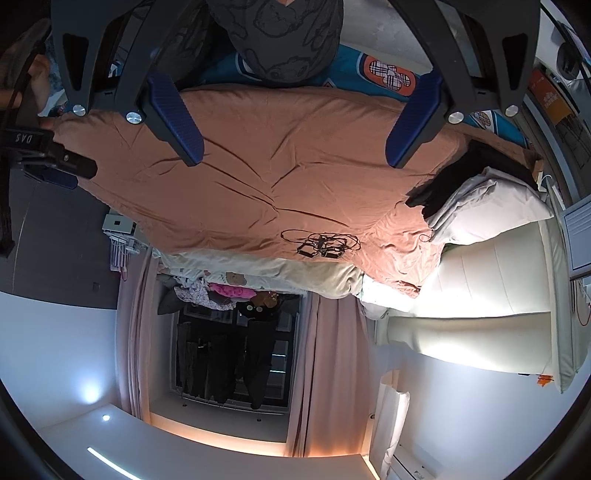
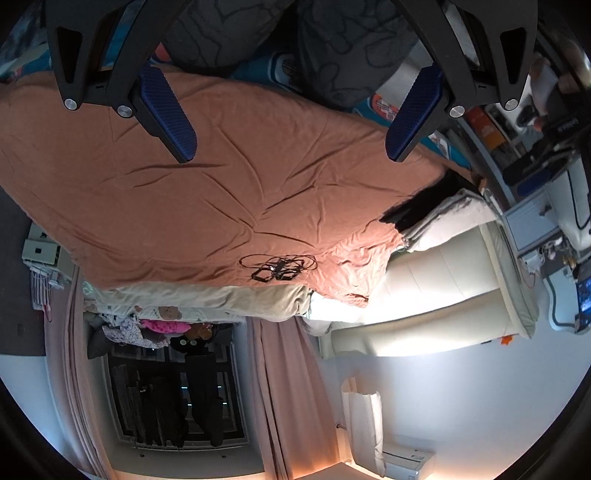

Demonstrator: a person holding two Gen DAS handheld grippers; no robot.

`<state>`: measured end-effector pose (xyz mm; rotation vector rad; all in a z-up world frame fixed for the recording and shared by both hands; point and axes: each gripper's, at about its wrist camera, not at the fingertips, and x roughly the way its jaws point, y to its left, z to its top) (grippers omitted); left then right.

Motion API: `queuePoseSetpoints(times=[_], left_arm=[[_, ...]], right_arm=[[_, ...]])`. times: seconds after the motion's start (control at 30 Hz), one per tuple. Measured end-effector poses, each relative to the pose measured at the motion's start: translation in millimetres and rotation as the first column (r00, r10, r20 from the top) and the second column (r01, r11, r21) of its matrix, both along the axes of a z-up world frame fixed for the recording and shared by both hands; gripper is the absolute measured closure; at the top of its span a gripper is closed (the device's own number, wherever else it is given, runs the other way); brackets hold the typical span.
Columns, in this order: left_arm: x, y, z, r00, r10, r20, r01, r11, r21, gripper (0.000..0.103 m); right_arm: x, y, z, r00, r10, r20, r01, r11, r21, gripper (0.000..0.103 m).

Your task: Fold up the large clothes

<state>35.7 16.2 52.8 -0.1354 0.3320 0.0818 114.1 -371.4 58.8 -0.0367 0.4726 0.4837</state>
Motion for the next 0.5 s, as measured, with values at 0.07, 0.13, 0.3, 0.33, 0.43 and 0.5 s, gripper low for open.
queuePoseSetpoints(times=[0.07,0.13,0.3,0.33,0.43,0.5], left_arm=[[-1.0,-2.6,0.6,1.0,0.007,0.002,-0.007,1.0,0.005,0.002],[-2.9,-4.4,0.4,1.0,0.008,0.002,-0.008,1.0,0.008,0.002],[-2.2,-7.1,-0.7,1.0,0.003,-0.008,-0.003,1.0,0.002,0.002],[-2.0,-7.0,-1.0,1.0,0.002,-0.01,-0.002,1.0,-0.006,0.002],[-0.7,-7.7,-0.3,1.0,0.001,-0.013,-0.002,1.0,-0.011,0.002],[-0.6,-9.4,0.4,1.0,-0.004,-0.013,0.004,1.0,0.001,0.002]], right_arm=[[-1.3,1.9,-1.5,1.0,-0.013,0.02,0.013,1.0,-0.015,0.0],[-0.6,3.9,-2.4,1.0,-0.009,0.029,0.01,1.0,-0.02,0.0],[-0.8,4.1,-3.6,1.0,-0.007,0.025,0.007,1.0,-0.017,0.0],[-1.7,3.6,-4.4,1.0,-0.007,0.023,0.007,1.0,-0.013,0.0],[-1.8,0.9,-7.7,1.0,-0.009,0.014,0.009,1.0,-0.008,0.0],[-1.2,-1.6,-8.8,1.0,-0.017,0.008,0.017,1.0,-0.009,0.0]])
